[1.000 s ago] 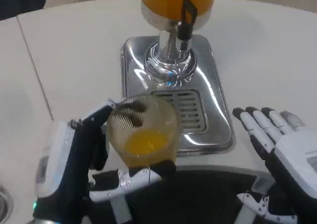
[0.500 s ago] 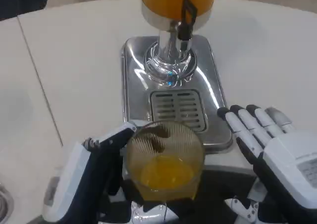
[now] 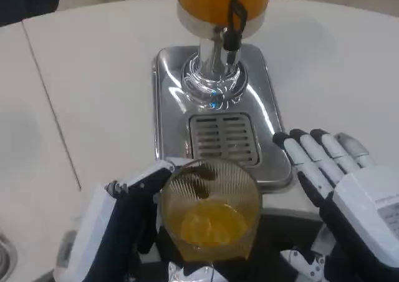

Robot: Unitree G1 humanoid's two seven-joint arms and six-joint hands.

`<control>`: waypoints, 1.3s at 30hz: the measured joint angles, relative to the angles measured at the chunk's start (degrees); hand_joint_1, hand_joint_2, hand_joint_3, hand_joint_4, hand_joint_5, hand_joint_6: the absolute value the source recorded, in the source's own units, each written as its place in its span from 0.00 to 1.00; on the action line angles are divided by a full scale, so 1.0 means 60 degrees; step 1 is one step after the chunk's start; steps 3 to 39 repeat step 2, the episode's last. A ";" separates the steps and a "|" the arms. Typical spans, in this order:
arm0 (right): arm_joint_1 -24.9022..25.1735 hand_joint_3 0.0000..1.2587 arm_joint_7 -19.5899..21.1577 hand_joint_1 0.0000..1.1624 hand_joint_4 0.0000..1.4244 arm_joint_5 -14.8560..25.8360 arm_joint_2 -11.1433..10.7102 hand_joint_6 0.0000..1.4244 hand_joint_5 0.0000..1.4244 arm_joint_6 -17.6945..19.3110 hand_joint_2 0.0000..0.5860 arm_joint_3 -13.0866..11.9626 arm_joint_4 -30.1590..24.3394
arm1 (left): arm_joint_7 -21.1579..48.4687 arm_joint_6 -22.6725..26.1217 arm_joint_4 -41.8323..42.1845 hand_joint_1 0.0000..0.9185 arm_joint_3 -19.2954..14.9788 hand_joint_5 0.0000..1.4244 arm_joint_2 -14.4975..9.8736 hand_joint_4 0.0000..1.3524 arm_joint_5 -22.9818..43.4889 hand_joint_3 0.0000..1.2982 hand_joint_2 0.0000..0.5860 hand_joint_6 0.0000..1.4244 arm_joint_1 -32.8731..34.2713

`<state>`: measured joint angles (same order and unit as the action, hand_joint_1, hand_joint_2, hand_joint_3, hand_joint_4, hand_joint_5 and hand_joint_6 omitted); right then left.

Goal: Grasp the cup under the faucet to collect the drink, then remove the cup.

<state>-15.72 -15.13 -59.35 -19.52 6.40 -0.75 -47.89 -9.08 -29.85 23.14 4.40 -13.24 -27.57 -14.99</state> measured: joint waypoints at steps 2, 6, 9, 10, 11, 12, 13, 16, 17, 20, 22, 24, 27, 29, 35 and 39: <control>0.0002 0.00 0.0000 0.41 0.00 -0.0039 0.0065 0.00 0.00 -0.0009 0.72 0.0008 0.0001 | 0.0003 0.0000 0.0002 0.64 -0.0015 1.00 0.0018 0.79 -0.0003 0.88 0.06 1.00 -0.0038; 0.0002 0.00 0.0000 0.41 0.00 -0.0039 0.0065 0.00 0.00 -0.0009 0.72 0.0008 0.0001 | 0.0003 0.0000 0.0002 0.64 -0.0015 1.00 0.0018 0.79 -0.0003 0.88 0.06 1.00 -0.0038; 0.0002 0.00 0.0000 0.41 0.00 -0.0039 0.0065 0.00 0.00 -0.0009 0.72 0.0008 0.0001 | 0.0003 0.0000 0.0002 0.64 -0.0015 1.00 0.0018 0.79 -0.0003 0.88 0.06 1.00 -0.0038; 0.0002 0.00 0.0000 0.41 0.00 -0.0039 0.0065 0.00 0.00 -0.0009 0.72 0.0008 0.0001 | 0.0003 0.0000 0.0002 0.64 -0.0015 1.00 0.0018 0.79 -0.0003 0.88 0.06 1.00 -0.0038; 0.0002 0.00 0.0000 0.41 0.00 -0.0039 0.0065 0.00 0.00 -0.0009 0.72 0.0008 0.0001 | 0.0003 0.0000 0.0002 0.64 -0.0015 1.00 0.0018 0.79 -0.0003 0.88 0.06 1.00 -0.0038; 0.0002 0.00 0.0000 0.41 0.00 -0.0039 0.0065 0.00 0.00 -0.0009 0.72 0.0008 0.0001 | 0.0003 0.0000 0.0002 0.64 -0.0015 1.00 0.0018 0.79 -0.0003 0.88 0.06 1.00 -0.0038; 0.0002 0.00 0.0000 0.41 0.00 -0.0039 0.0065 0.00 0.00 -0.0009 0.72 0.0008 0.0001 | 0.0003 0.0000 0.0002 0.64 -0.0015 1.00 0.0018 0.79 -0.0003 0.88 0.06 1.00 -0.0038; 0.0002 0.00 0.0000 0.41 0.00 -0.0039 0.0065 0.00 0.00 -0.0009 0.72 0.0008 0.0001 | 0.0003 0.0000 0.0002 0.64 -0.0015 1.00 0.0018 0.79 -0.0003 0.88 0.06 1.00 -0.0038; 0.0002 0.00 0.0000 0.41 0.00 -0.0039 0.0065 0.00 0.00 -0.0009 0.72 0.0008 0.0001 | 0.0003 0.0000 0.0002 0.64 -0.0015 1.00 0.0018 0.79 -0.0003 0.88 0.06 1.00 -0.0038; 0.0002 0.00 0.0000 0.41 0.00 -0.0039 0.0065 0.00 0.00 -0.0009 0.72 0.0008 0.0001 | 0.0003 0.0000 0.0002 0.64 -0.0015 1.00 0.0018 0.79 -0.0003 0.88 0.06 1.00 -0.0038; 0.0002 0.00 0.0000 0.41 0.00 -0.0039 0.0065 0.00 0.00 -0.0009 0.72 0.0008 0.0001 | 0.0003 0.0000 0.0002 0.64 -0.0015 1.00 0.0018 0.79 -0.0003 0.88 0.06 1.00 -0.0038; 0.0002 0.00 0.0000 0.41 0.00 -0.0039 0.0065 0.00 0.00 -0.0009 0.72 0.0008 0.0001 | 0.0003 0.0000 0.0002 0.64 -0.0015 1.00 0.0018 0.79 -0.0003 0.88 0.06 1.00 -0.0038; 0.0002 0.00 0.0000 0.41 0.00 -0.0039 0.0065 0.00 0.00 -0.0009 0.72 0.0008 0.0001 | 0.0003 0.0000 0.0002 0.64 -0.0015 1.00 0.0018 0.79 -0.0003 0.88 0.06 1.00 -0.0038; 0.0002 0.00 0.0000 0.41 0.00 -0.0039 0.0065 0.00 0.00 -0.0009 0.72 0.0008 0.0001 | 0.0003 0.0000 0.0002 0.64 -0.0015 1.00 0.0018 0.79 -0.0003 0.88 0.06 1.00 -0.0038; 0.0002 0.00 0.0000 0.41 0.00 -0.0039 0.0065 0.00 0.00 -0.0009 0.72 0.0008 0.0001 | 0.0003 0.0000 0.0002 0.64 -0.0015 1.00 0.0018 0.79 -0.0003 0.88 0.06 1.00 -0.0038; 0.0002 0.00 0.0000 0.41 0.00 -0.0039 0.0065 0.00 0.00 -0.0009 0.72 0.0008 0.0001 | 0.0003 0.0000 0.0002 0.64 -0.0015 1.00 0.0018 0.79 -0.0003 0.88 0.06 1.00 -0.0038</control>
